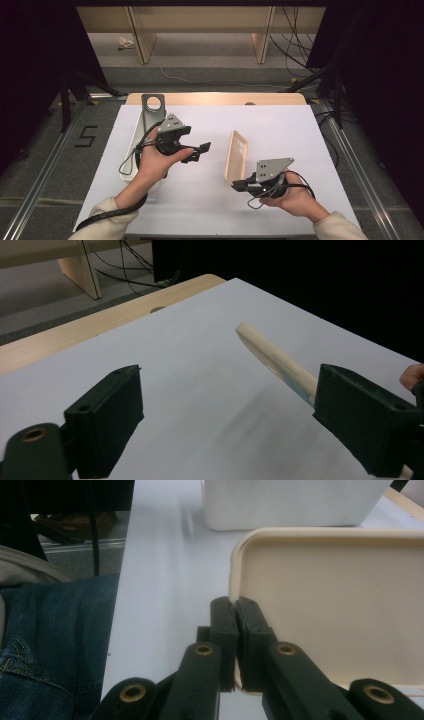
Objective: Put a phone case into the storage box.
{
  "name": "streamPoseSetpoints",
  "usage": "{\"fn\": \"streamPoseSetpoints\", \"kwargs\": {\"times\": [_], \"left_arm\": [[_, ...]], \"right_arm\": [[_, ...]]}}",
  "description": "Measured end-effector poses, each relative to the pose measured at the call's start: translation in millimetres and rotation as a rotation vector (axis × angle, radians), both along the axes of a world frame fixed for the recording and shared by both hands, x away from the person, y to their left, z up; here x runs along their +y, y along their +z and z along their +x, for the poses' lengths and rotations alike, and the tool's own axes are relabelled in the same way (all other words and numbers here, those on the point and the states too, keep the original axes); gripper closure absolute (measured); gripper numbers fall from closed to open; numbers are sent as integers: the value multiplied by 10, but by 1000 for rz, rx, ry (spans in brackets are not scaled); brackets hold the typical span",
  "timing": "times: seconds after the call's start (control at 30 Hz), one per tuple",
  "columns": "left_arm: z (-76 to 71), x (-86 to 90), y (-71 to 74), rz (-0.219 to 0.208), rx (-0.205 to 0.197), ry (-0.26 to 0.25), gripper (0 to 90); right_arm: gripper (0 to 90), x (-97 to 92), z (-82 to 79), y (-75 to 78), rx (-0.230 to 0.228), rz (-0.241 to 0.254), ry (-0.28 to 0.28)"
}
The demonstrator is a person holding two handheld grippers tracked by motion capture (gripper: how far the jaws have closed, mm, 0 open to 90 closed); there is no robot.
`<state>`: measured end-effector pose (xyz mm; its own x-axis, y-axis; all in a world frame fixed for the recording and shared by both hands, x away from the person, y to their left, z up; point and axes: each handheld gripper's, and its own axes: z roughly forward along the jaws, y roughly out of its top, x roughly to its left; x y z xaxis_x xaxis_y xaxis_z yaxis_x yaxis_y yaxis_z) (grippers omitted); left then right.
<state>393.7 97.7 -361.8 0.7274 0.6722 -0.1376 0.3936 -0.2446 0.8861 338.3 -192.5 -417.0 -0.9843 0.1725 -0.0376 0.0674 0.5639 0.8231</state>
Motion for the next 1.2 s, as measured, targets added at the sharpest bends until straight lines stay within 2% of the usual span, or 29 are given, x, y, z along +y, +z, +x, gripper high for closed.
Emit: {"fn": "streamPoseSetpoints", "kwargs": {"times": [0.27, 0.53, 0.77, 0.83, 1.0, 1.07, 1.2], "left_arm": [[112, -269, 23, 24, 31, -28, 151], [232, -514, 13, 55, 85, -57, 167], [333, -656, -48, 56, 179, -42, 231], [357, -681, -64, 50, 200, -40, 266], [402, -732, -106, 73, 255, -26, 353], [419, -737, -119, 61, 282, -27, 393], [429, -749, -145, 67, 322, -13, 466]], "right_arm": [[879, 25, -1, 7, -5, -2, 5], [879, 54, -2, 7, -11, -1, 15], [879, 75, -8, 2, -9, -6, 20], [879, 81, -9, 4, -13, -7, 23], [879, 88, -11, 5, -13, -8, 26], [879, 87, -11, 7, -16, -8, 27], [879, 88, -13, 10, -16, -9, 27]]}}
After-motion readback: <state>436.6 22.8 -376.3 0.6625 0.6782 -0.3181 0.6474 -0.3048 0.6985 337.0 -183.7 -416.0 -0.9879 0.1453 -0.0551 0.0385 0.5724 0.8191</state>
